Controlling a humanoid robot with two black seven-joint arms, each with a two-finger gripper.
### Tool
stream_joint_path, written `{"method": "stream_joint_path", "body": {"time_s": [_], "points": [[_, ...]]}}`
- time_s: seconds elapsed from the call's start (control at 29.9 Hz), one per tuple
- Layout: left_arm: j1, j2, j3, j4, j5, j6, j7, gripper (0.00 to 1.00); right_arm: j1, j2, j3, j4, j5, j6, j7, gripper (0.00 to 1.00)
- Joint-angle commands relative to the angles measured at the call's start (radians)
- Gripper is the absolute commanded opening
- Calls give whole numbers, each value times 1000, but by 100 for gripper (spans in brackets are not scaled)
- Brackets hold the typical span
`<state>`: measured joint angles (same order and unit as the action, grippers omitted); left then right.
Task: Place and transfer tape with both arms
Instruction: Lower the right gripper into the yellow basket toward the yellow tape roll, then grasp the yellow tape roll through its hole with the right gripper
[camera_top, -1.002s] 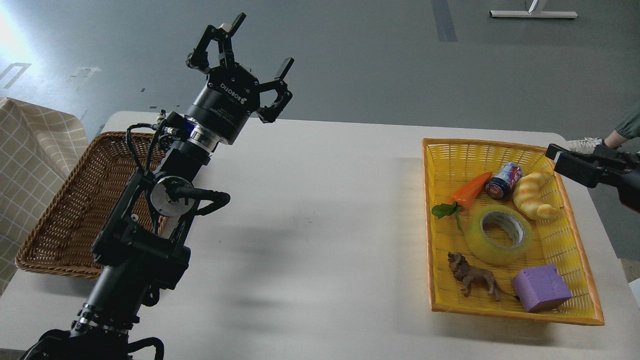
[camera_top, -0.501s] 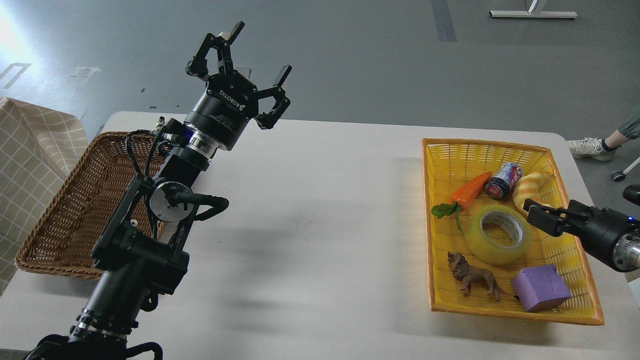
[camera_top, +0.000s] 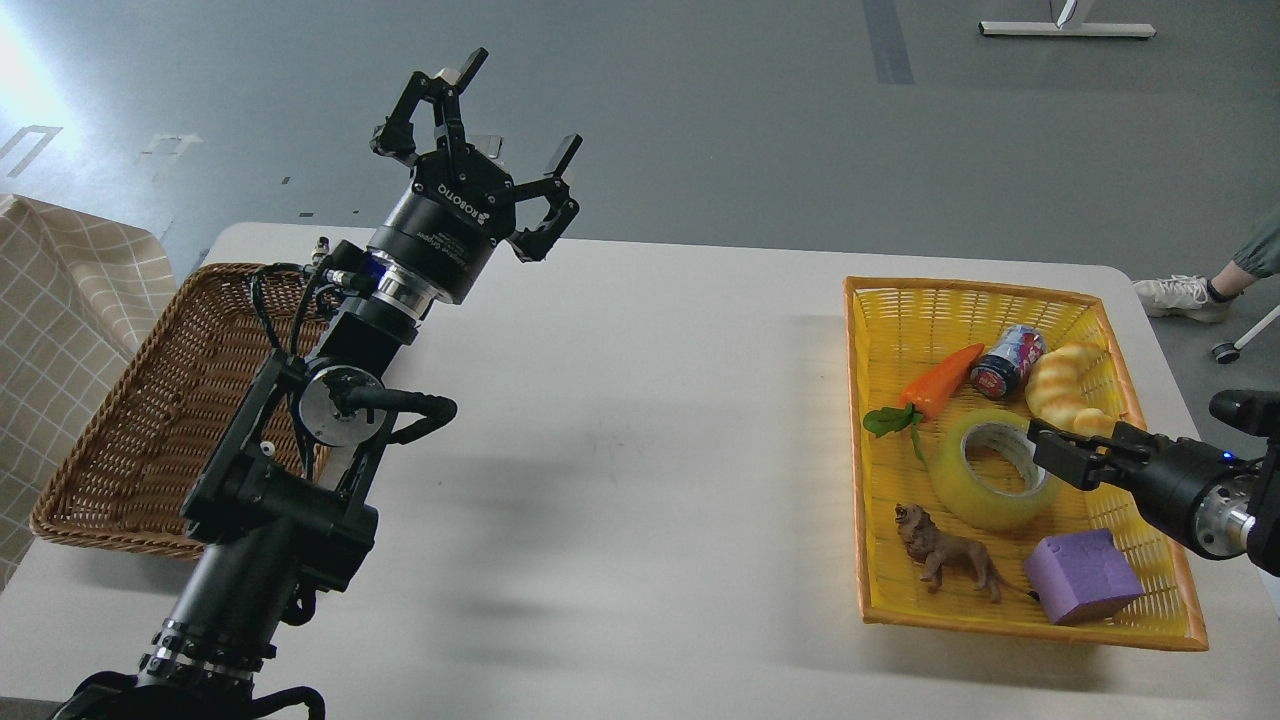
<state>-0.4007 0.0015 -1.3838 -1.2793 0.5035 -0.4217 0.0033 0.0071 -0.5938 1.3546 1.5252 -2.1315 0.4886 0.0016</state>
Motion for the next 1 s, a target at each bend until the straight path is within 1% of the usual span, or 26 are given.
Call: {"method": "stream_joint_path", "body": {"time_s": [0.0,0.17,0.2,0.3,0.43,0.5,0.57,0.6,0.67,0.7,0.73,0.8,0.94,0.97], "points": [[-1,0,0,0,-2,-6,0,98,7,0,-17,-25,-1,0,0,94],[-1,-2,2,0,-3,-12,0,98,21,2,-40,-42,-2,0,0,93],[-1,-2,2,0,-3,-15,0,98,22,2,-49,-45,-2,0,0,89],[-3,-2,5,0,-2,-15,0,98,24,3,-63,-46,-2,0,0,84],[-4,-2,5,0,-3,-17,0,98,24,15,-66,-51,-2,0,0,82],[-3,-2,3,0,-3,-15,0,98,25,23,-68,-54,-4,0,-12,79],[-3,-2,2,0,-3,-17,0,98,25,28,-68,-56,-5,0,-20,77],[-1,-2,0,0,-3,-15,0,98,25,31,-68,-57,-7,0,-23,75],[-1,-2,0,0,-5,-15,0,98,25,34,-68,-62,-18,0,-25,67],[-1,-2,0,0,-5,-17,0,98,25,34,-68,-62,-18,0,-25,66],[-3,-2,0,0,-5,-15,0,98,27,35,-68,-62,-18,0,-28,63],[-3,-2,0,0,-6,-15,0,98,27,35,-68,-63,-19,0,-29,60],[-1,-2,2,0,-6,-15,0,98,27,35,-68,-66,-18,0,-41,50],[-1,-2,0,0,-6,-15,0,98,27,35,-69,-66,-18,0,-43,50]]}}
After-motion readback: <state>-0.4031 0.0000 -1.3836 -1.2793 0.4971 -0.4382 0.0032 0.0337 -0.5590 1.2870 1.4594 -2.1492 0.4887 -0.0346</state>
